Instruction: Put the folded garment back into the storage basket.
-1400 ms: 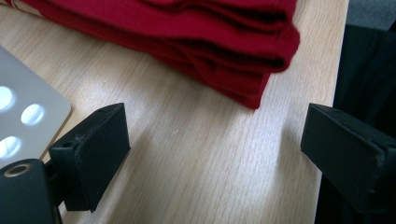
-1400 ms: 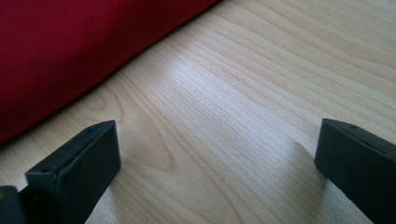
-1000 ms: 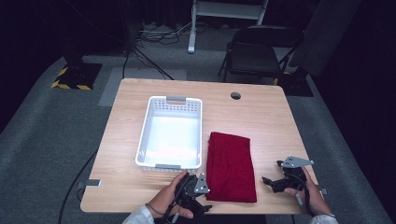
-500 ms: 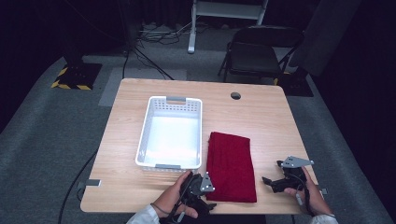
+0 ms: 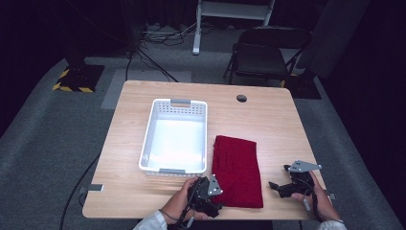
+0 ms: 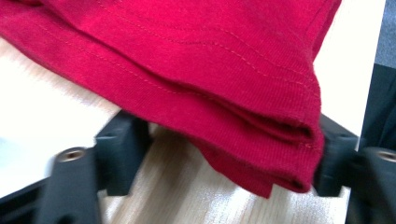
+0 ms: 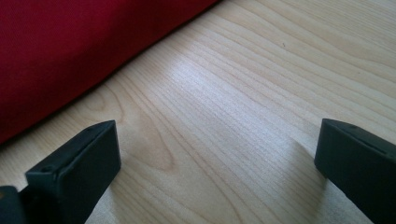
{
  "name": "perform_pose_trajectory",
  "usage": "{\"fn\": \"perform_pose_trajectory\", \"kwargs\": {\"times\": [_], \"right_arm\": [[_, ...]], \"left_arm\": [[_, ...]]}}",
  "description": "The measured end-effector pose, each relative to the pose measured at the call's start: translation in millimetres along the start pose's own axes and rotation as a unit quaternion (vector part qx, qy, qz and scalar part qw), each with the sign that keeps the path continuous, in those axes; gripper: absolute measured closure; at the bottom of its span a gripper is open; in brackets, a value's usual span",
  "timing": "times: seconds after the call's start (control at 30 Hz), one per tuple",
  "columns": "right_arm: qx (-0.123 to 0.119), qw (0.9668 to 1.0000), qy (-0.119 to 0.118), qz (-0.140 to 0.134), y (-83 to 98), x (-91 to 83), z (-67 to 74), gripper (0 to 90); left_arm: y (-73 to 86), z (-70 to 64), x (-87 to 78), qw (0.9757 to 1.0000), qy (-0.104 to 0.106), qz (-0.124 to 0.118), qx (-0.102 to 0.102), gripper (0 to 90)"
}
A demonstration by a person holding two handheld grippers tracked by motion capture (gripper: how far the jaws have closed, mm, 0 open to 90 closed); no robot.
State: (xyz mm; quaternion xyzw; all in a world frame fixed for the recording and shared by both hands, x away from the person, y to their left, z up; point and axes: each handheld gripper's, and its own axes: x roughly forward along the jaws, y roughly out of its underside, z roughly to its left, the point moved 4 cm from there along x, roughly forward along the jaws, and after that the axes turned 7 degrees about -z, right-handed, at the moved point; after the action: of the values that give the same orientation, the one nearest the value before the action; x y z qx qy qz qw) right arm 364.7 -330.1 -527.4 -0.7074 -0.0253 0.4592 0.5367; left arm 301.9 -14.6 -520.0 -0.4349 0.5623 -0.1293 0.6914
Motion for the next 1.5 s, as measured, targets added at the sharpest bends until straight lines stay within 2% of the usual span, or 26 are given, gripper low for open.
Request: {"fn": "perform_pose_trajectory", "kwargs": {"times": [0.17,0.4,0.7,0.8,0.93,1.4,1.5], "right_arm": [[0.0,1.0,0.0,0.0,0.0,0.0,0.0,0.2],[-0.004,1.0,-0.001,0.003,-0.9,0.3,-0.7,0.2],[-0.014,0.9998,0.011,0.004,-3.8,-3.4,-0.7,1.8],[-0.021,0.9998,0.005,0.001,-8.2,-6.6,1.2,2.6],[-0.034,0.9992,0.017,-0.006,-14.5,-9.3,3.3,3.8],[-0.046,0.9981,0.033,-0.023,-37.2,-12.1,6.8,3.7],[-0.047,0.9982,0.026,-0.027,-42.4,-10.8,9.6,3.7]], "left_arm": [[0.0,-2.0,-2.2,1.0,0.004,-0.002,0.006,41.6],[0.7,-1.1,-2.6,0.9999,0.006,-0.009,0.011,48.1],[2.1,-0.9,-2.5,0.9998,0.009,-0.017,0.01,48.5],[2.3,-0.9,-2.4,0.9998,0.009,-0.018,0.01,48.4],[2.3,-1.0,-2.3,0.9998,0.008,-0.019,0.009,48.5],[2.4,-0.8,-2.3,0.9997,0.009,-0.019,0.011,48.4],[2.5,-0.7,-2.4,0.9997,0.009,-0.02,0.011,48.5]]}}
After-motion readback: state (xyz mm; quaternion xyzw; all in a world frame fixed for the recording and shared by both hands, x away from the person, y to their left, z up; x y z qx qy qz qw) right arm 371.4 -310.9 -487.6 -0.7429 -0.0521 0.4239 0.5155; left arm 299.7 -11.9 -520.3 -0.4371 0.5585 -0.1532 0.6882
